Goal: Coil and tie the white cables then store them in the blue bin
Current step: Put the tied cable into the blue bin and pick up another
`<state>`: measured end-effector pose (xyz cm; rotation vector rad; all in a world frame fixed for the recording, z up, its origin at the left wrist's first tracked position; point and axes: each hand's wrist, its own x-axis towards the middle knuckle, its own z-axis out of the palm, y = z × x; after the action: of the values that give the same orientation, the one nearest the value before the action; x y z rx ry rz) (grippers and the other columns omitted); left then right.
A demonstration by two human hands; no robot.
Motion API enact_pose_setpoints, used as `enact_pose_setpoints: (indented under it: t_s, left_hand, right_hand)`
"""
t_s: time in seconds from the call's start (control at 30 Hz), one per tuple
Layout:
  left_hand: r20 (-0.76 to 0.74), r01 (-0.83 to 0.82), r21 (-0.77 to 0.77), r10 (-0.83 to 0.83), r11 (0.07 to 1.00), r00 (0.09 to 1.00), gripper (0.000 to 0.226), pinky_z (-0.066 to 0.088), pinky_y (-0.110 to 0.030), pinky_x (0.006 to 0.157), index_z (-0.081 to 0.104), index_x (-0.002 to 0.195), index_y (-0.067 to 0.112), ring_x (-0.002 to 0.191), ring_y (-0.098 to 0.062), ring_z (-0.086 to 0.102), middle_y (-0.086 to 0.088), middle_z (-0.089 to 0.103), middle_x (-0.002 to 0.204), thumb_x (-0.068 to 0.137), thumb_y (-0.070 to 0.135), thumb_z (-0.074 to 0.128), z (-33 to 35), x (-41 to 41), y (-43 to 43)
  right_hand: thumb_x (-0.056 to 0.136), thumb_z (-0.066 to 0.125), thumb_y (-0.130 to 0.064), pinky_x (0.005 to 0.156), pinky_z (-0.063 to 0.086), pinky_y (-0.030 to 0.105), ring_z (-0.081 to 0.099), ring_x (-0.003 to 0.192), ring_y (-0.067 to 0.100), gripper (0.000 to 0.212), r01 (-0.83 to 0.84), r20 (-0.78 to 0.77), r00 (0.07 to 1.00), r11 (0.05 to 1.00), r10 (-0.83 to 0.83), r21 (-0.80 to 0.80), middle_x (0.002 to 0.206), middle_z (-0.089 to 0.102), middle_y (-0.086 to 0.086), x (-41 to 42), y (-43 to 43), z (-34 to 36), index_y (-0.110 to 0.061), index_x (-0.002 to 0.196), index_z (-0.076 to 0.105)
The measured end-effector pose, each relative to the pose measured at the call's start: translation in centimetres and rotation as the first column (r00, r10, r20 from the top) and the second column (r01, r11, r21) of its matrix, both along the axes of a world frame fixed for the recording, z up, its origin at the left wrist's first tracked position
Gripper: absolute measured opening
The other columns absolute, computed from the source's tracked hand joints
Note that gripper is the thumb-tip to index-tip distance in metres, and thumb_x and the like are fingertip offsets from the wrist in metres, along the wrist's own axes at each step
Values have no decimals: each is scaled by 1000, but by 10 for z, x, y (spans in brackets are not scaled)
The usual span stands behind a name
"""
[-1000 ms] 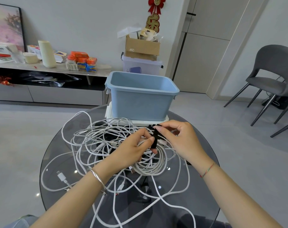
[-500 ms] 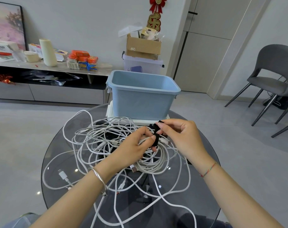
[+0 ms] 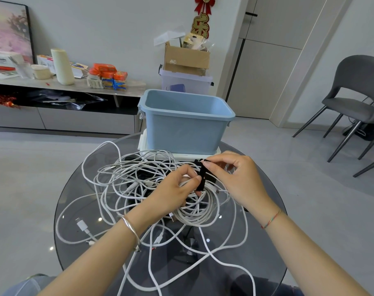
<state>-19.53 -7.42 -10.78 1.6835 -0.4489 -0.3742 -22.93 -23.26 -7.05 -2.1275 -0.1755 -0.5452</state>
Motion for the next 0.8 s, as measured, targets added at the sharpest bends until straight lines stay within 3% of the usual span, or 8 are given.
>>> enact_pose_setpoints:
  t_s: [0.17, 0.23, 0.3, 0.4, 0.5, 0.63, 0.7, 0.8]
  left_hand:
    - [-66, -143, -82, 137, 986, 988, 16, 31, -20, 46, 48, 85, 13, 43, -6, 34, 12, 53, 47, 98, 21, 47, 4, 2, -1]
    - [-88, -154, -115, 144, 981, 986, 15, 32, -16, 44, 47, 86, 13, 40, -1, 34, 14, 50, 43, 99, 18, 44, 7, 1, 0]
    - [-144, -153, -175, 129, 973, 981, 14, 31, -15, 42, 45, 86, 12, 40, -3, 29, 14, 41, 44, 100, 16, 43, 10, 1, 1]
    - [-221, -149, -260, 91, 954, 971, 16, 29, -16, 42, 43, 85, 13, 42, -5, 25, 8, 32, 52, 100, 16, 43, 13, 2, 4]
    - [-244, -138, -293, 66, 946, 967, 18, 27, -16, 42, 44, 83, 14, 43, -5, 25, 4, 32, 59, 101, 16, 42, 16, 3, 5]
    - [-208, -114, -266, 58, 957, 976, 17, 27, -16, 43, 45, 85, 12, 45, -6, 23, 4, 29, 59, 99, 23, 47, 14, 4, 4]
    - [-225, -127, -265, 67, 956, 972, 15, 29, -15, 42, 45, 87, 12, 44, -5, 23, 5, 30, 57, 99, 21, 48, 12, 6, 4]
    - [-236, -127, -272, 62, 954, 970, 14, 28, -15, 42, 44, 87, 13, 43, -5, 24, 7, 31, 55, 99, 19, 47, 16, 10, 5]
  right_hand:
    - [82, 71, -21, 78, 49, 25, 62, 80, 4, 7, 35, 250, 968, 968, 29, -247, 82, 69, -11, -3, 8, -7, -20, 86, 76]
    - [83, 67, -27, 82, 45, 21, 63, 83, 1, 12, 53, 315, 947, 939, 61, -341, 85, 72, -13, -4, 10, -12, -21, 89, 76]
    - [83, 63, -27, 84, 41, 14, 63, 85, 0, 16, 56, 359, 928, 920, 94, -387, 87, 73, -12, -5, 10, -14, -20, 90, 76]
    - [83, 64, -22, 86, 42, 19, 62, 89, 2, 15, 66, 426, 890, 877, 165, -477, 92, 73, -10, -2, 7, -17, -18, 91, 76]
    - [85, 64, -20, 86, 45, 23, 63, 92, 6, 14, 72, 457, 866, 853, 204, -517, 95, 72, -7, -1, 3, -19, -17, 92, 76]
    - [89, 61, -20, 89, 42, 18, 64, 95, 10, 17, 82, 436, 863, 780, 256, -621, 102, 72, -5, 0, 0, -20, -15, 96, 75]
    - [88, 61, -22, 91, 42, 17, 63, 100, 7, 18, 32, 372, 893, 790, 253, -612, 107, 71, -8, -1, -1, -19, -17, 99, 75]
    - [87, 65, -22, 94, 46, 20, 61, 104, -2, 17, -89, 218, 961, 933, 173, -349, 107, 70, -13, -4, 0, -13, -20, 101, 74]
